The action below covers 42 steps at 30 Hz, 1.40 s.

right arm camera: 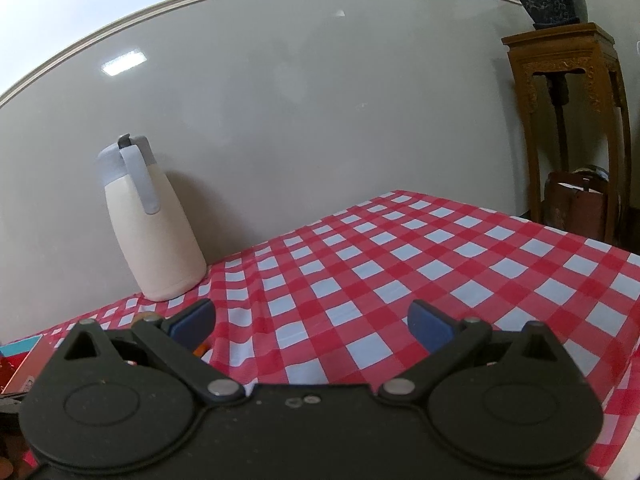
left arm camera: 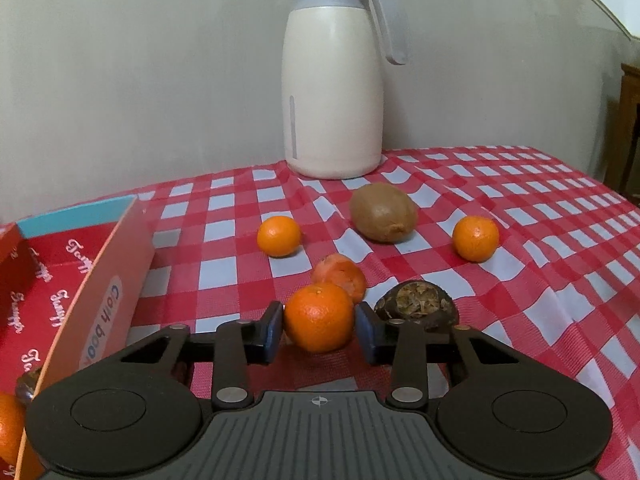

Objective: Organize fruits
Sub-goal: 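Carry the mandarin with the left tool into the box and release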

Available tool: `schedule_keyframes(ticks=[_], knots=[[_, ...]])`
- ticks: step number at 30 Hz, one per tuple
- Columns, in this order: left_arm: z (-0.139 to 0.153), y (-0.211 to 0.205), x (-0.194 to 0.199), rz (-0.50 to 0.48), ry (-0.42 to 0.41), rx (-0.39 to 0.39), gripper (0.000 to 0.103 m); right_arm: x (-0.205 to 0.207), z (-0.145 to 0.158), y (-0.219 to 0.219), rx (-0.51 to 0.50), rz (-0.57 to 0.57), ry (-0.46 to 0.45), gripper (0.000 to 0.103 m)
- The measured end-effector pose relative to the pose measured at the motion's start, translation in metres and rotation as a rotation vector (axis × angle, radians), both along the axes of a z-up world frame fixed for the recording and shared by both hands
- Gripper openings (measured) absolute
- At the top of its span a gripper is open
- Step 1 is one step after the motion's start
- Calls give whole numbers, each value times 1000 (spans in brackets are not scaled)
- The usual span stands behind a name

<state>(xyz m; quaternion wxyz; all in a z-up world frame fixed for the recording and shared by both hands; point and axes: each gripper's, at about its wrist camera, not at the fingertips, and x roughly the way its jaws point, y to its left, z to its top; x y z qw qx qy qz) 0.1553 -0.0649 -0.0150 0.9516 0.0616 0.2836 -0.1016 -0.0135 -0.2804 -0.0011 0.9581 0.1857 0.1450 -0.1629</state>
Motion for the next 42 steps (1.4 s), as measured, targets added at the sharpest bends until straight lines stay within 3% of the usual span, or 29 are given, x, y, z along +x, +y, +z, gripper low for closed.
schedule_keyframes(ticks=[8, 16, 22, 30, 42], knots=[[12, 17, -5, 42, -38, -57, 39, 2, 2, 6, -9, 15, -1, 103], [33, 41, -23, 92, -147, -71, 39, 8, 3, 18, -18, 40, 2, 103], [47, 78, -34, 184, -216, -77, 39, 16, 5, 37, -44, 76, 9, 103], [50, 132, -37, 313, -209, -68, 39, 28, 3, 65, -67, 134, 11, 103], [34, 193, -35, 457, -117, -78, 39, 41, 5, 112, -93, 239, 8, 103]])
